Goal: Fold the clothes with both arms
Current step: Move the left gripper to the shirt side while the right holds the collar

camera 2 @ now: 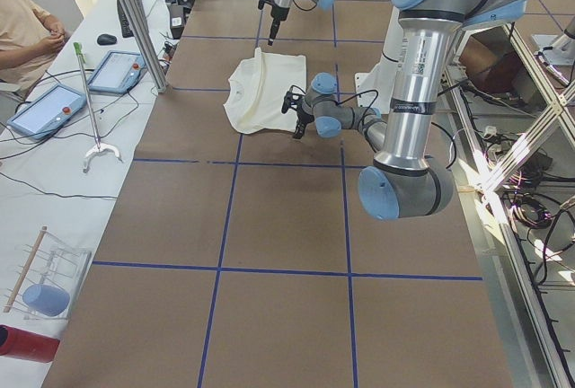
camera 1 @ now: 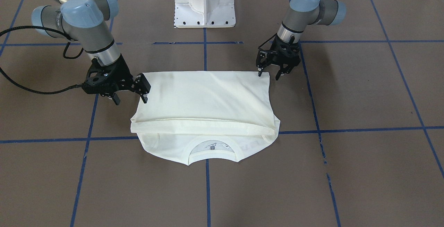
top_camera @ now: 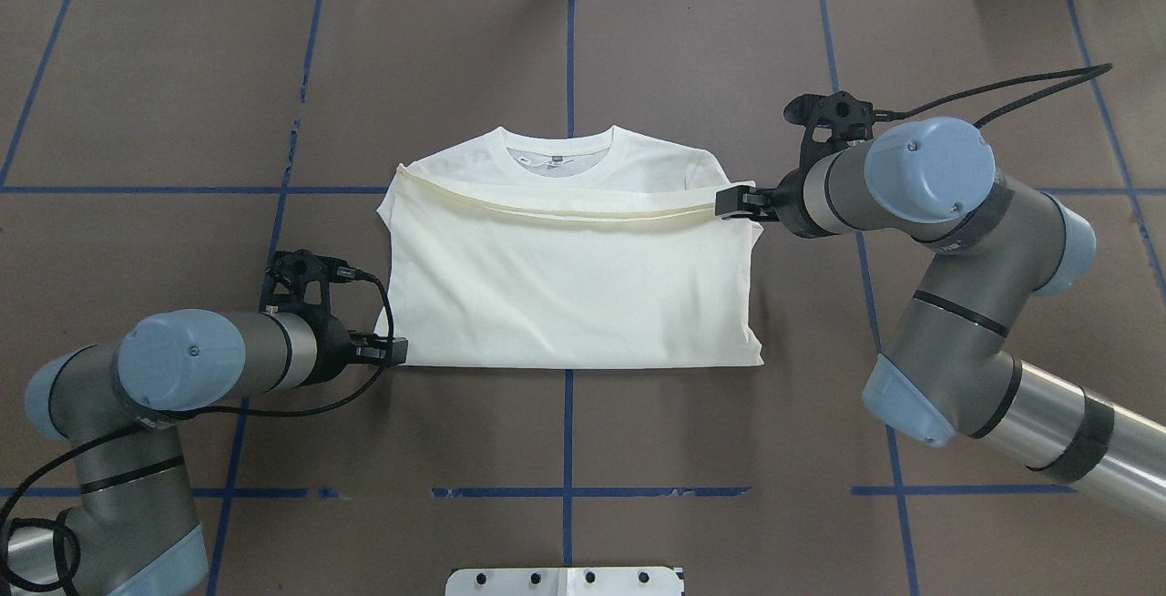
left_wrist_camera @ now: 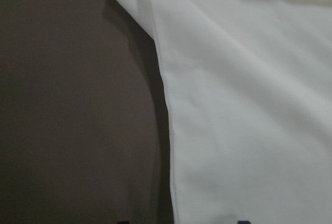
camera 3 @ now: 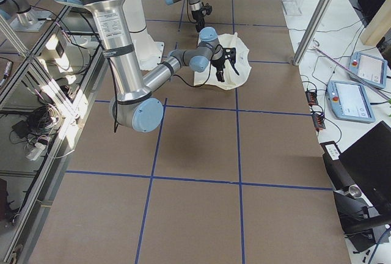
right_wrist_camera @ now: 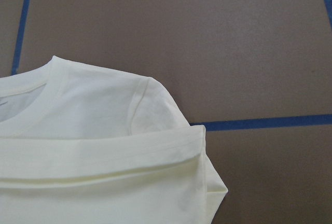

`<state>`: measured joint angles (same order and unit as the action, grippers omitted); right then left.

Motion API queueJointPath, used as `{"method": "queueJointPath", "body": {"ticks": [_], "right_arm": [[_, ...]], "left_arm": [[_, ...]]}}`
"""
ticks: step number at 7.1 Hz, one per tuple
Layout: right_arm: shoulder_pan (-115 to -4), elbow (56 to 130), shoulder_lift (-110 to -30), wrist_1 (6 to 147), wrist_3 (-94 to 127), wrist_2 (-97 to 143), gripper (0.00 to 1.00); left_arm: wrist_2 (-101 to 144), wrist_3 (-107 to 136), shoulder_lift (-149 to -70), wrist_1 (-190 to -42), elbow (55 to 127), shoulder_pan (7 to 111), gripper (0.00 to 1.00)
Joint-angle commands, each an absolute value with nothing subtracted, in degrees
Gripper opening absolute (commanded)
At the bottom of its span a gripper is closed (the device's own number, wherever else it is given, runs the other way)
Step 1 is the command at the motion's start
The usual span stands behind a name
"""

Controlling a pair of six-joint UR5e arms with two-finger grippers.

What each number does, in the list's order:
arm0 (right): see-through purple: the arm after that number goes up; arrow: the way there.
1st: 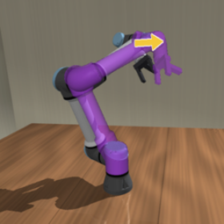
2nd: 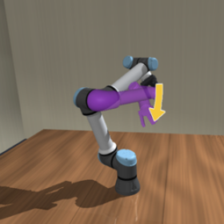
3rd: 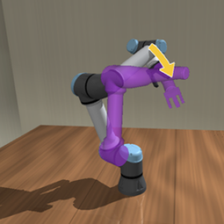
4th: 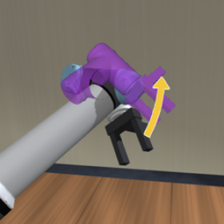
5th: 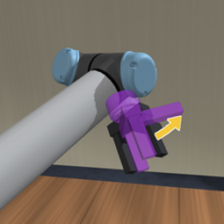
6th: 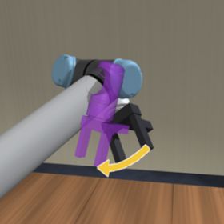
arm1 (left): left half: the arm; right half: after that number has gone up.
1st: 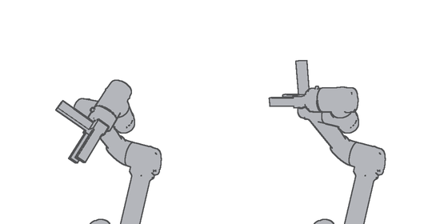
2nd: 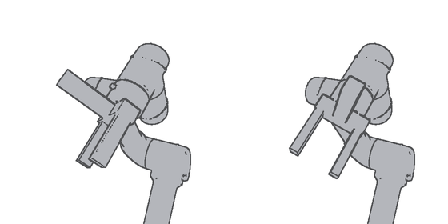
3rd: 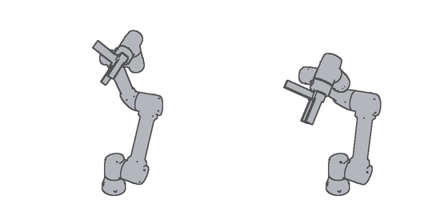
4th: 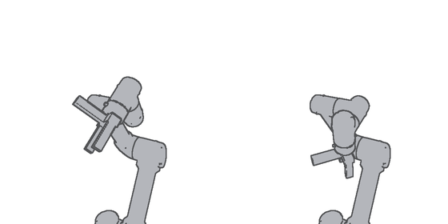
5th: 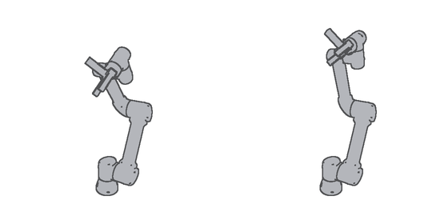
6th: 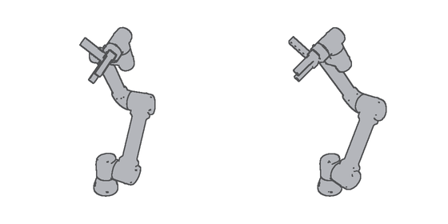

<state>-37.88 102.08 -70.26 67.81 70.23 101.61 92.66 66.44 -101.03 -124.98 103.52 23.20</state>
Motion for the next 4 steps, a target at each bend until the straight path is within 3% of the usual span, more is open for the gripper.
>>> {"method": "queueJointPath", "body": {"ticks": [1, 3, 4], "right_arm": [[-37.97, 102.04, -70.22, 67.94, 70.22, 101.51, 1.0], [-37.97, 101.95, -70.31, 67.94, 70.22, 101.43, 1.0], [-38.06, 101.95, -70.23, 67.94, 70.22, 101.51, 1.0]], "left_arm": [[92.9, 66.45, -101.07, -124.98, 103.36, 22.85, 0.56], [92.99, 66.53, -101.25, -125.07, 103.53, 21.8, 0.29], [93.25, 66.53, -101.51, -125.07, 103.71, 21.71, 0.08]]}}
